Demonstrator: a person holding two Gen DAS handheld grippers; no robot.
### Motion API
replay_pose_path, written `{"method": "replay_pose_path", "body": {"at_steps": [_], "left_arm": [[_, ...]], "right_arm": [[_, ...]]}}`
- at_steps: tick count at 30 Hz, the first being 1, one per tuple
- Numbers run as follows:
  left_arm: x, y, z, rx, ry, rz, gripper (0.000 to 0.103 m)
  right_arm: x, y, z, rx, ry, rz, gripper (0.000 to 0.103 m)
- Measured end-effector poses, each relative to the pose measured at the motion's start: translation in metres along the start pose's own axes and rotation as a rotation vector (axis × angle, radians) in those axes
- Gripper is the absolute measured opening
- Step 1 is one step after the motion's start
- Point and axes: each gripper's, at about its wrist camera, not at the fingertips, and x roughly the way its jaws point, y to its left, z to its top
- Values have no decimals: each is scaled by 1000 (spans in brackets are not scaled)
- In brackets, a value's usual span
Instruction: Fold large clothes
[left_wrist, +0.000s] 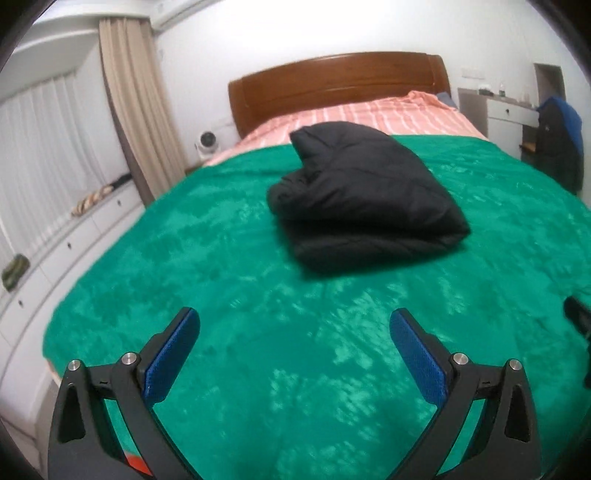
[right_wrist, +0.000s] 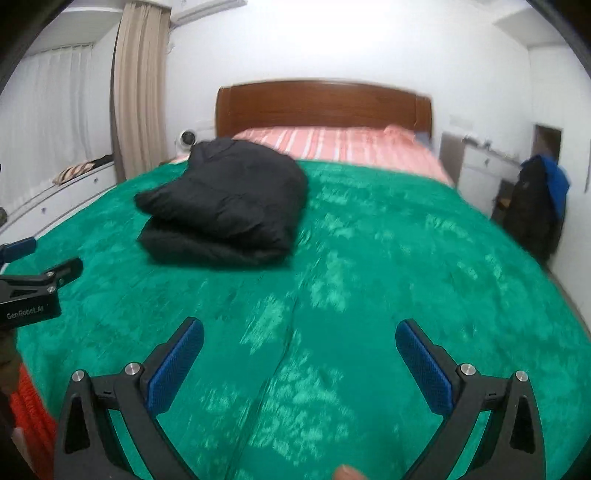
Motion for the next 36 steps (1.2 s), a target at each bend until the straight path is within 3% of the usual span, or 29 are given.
{"method": "replay_pose_path", "body": {"at_steps": [9, 18, 25, 31, 36], "left_arm": [[-9, 8, 4, -104, 68, -111, 103], [-14, 3, -1, -92, 95, -56, 103], [-19, -6, 2, -85, 92, -73, 103], [-29, -13, 5, -70, 79, -71, 103], [-37, -18, 10, -61, 106, -24, 103]], "right_arm": [[-15, 3, 8, 37, 76, 15, 103], [-26, 12, 17, 19, 163, -54, 103], [-35, 13, 15, -35, 175, -123, 103], [-47, 13, 18, -54, 176, -131, 103], [-58, 16, 23, -65, 175, -112, 103]]}}
